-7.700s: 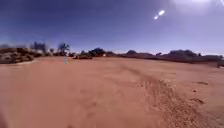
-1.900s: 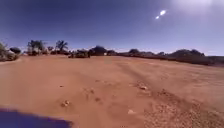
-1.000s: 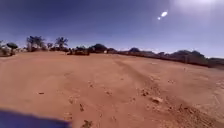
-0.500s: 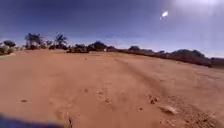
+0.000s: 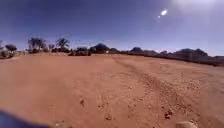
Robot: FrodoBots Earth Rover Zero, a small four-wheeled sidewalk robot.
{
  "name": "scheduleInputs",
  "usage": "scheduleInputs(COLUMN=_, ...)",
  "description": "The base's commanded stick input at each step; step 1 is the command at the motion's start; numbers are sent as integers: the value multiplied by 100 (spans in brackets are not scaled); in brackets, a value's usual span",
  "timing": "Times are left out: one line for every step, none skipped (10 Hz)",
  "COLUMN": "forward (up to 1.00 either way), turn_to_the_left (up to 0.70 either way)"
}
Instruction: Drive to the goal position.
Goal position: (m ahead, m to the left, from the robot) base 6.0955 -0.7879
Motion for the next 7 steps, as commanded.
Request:
scheduleInputs(forward=70, turn_to_the_left=0)
scheduleInputs(forward=70, turn_to_the_left=0)
scheduleInputs(forward=70, turn_to_the_left=0)
scheduleInputs(forward=70, turn_to_the_left=0)
scheduleInputs(forward=70, turn_to_the_left=0)
scheduleInputs(forward=70, turn_to_the_left=-35)
scheduleInputs(forward=70, turn_to_the_left=-35)
